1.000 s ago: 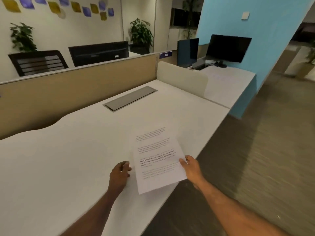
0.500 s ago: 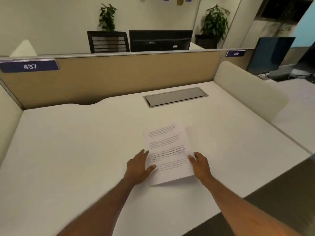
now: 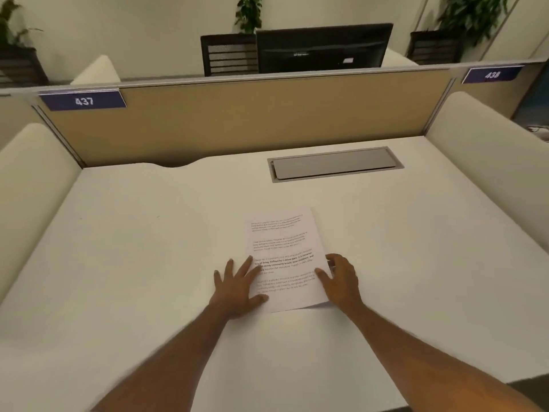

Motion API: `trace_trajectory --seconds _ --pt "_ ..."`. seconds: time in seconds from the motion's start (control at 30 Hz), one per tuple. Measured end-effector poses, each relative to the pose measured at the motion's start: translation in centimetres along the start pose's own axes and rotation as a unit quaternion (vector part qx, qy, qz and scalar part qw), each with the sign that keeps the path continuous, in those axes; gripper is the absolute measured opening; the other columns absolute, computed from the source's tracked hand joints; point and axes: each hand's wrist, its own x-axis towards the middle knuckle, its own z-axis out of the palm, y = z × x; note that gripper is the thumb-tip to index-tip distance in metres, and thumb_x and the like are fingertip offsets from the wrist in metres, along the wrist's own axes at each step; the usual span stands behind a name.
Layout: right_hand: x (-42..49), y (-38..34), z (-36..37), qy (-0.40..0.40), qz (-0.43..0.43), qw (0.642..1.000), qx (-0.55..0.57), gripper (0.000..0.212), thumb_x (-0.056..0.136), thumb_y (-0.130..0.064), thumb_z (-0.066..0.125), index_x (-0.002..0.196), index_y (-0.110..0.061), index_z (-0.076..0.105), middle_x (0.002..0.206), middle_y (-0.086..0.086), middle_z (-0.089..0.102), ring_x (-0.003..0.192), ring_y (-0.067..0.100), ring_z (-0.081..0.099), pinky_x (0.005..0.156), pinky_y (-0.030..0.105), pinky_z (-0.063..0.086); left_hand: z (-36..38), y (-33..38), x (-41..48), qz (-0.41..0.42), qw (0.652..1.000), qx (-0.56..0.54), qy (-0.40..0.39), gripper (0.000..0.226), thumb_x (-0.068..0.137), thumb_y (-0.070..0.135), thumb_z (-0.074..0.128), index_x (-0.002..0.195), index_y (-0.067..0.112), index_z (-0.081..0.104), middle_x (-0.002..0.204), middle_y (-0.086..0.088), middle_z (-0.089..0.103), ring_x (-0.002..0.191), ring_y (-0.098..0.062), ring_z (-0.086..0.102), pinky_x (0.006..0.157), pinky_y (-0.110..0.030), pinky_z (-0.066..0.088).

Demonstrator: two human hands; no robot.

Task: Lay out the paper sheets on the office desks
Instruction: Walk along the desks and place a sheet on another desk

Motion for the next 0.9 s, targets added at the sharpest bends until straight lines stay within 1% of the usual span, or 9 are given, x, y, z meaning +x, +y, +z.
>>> trace_trajectory --seconds 0.07,0.13,0.23,0.33,0.4,0.5,0.63,0.8,0.9 --pt "0.2 0.2 0.1 -0.011 -0.065 0.996 -0.067 0.061 0.086 -0.033 0.070 0.139 -0.013 0.046 0.138 0.004 0.051 0.129 0.024 0.045 0.106 0.041 0.034 0.0 0.2 0.2 -0.006 1.000 -0.002 -0.002 0.084 0.085 0.076 0.039 0.154 0.040 0.009 0.164 0.017 -0.010 0.150 -0.035 -0.008 0.116 -0.065 0.002" --pt "0.6 0.2 0.1 -0.036 -0.118 0.982 -0.144 0.078 0.087 -0.043 0.065 0.150 -0.013 0.030 0.156 0.006 0.033 0.142 0.025 0.031 0.114 0.043 0.026 0.2 0.5 0.3 -0.014 1.000 -0.009 0.006 0.083 0.085 0.076 0.039 0.154 0.041 0.009 0.163 0.017 -0.010 0.150 -0.035 -0.008 0.115 -0.066 0.001" --pt "0.9 0.4 -0.1 -0.042 -0.130 0.965 -0.222 0.091 0.087 -0.057 0.058 0.156 -0.017 0.014 0.164 0.008 0.011 0.149 0.026 0.017 0.118 0.045 0.020 0.3 0.6 0.3 -0.021 1.000 -0.012 0.006 0.082 0.085 0.076 0.038 0.154 0.041 0.008 0.163 0.017 -0.010 0.150 -0.035 -0.008 0.115 -0.066 0.001" --pt "1.2 0.7 -0.4 -0.060 -0.132 0.954 -0.263 0.089 0.089 -0.063 0.050 0.157 -0.021 0.011 0.166 0.005 0.003 0.151 0.025 0.011 0.120 0.045 0.016 0.1 0.5 0.3 -0.015 1.000 -0.015 0.006 0.082 0.085 0.076 0.038 0.154 0.042 0.008 0.163 0.018 -0.011 0.150 -0.036 -0.007 0.115 -0.066 0.001" --pt "1.4 1.0 -0.4 -0.094 -0.142 0.938 -0.300 0.082 0.091 -0.064 0.045 0.156 -0.024 0.015 0.166 0.002 0.002 0.152 0.022 0.007 0.121 0.044 0.012 0.1 0.5 0.3 -0.015 1.000 -0.019 0.006 0.082 0.085 0.076 0.038 0.154 0.042 0.008 0.163 0.018 -0.011 0.150 -0.036 -0.008 0.115 -0.066 0.000" --pt "1.6 1.3 -0.2 -0.124 -0.132 0.930 -0.320 0.078 0.093 -0.065 0.039 0.156 -0.024 0.018 0.166 0.000 0.004 0.153 0.020 0.005 0.122 0.044 0.009 0.1 0.5 0.1 -0.014 1.000 -0.014 0.007 0.082 0.086 0.076 0.038 0.154 0.042 0.008 0.163 0.018 -0.011 0.150 -0.034 -0.008 0.115 -0.065 -0.001" --pt "1.5 1.5 -0.1 -0.122 -0.133 0.926 -0.331 0.078 0.092 -0.068 0.036 0.155 -0.025 0.019 0.166 -0.001 0.005 0.152 0.019 0.005 0.121 0.046 0.011 0.0 0.4 0.1 -0.015 1.000 -0.018 0.006 0.082 0.086 0.075 0.039 0.154 0.042 0.007 0.163 0.019 -0.011 0.150 -0.033 -0.010 0.116 -0.064 -0.001" --pt "1.8 1.2 -0.2 -0.128 -0.129 0.926 -0.331 0.079 0.091 -0.068 0.038 0.154 -0.025 0.021 0.166 -0.001 0.007 0.152 0.020 0.008 0.120 0.046 0.015 -0.2 0.5 0.1 -0.017 1.000 -0.026 0.002 0.083 0.085 0.075 0.041 0.154 0.042 0.007 0.163 0.017 -0.012 0.151 -0.032 -0.009 0.116 -0.064 -0.001" --pt "1.9 0.8 -0.3 -0.129 -0.110 0.938 -0.302 0.083 0.088 -0.071 0.041 0.154 -0.025 0.022 0.165 0.000 0.012 0.151 0.020 0.012 0.119 0.046 0.017 -0.4 0.3 -0.1 -0.021 0.997 -0.065 0.033 0.086 0.085 0.075 0.042 0.155 0.040 0.004 0.163 0.013 -0.015 0.152 -0.028 -0.003 0.118 -0.061 0.003"
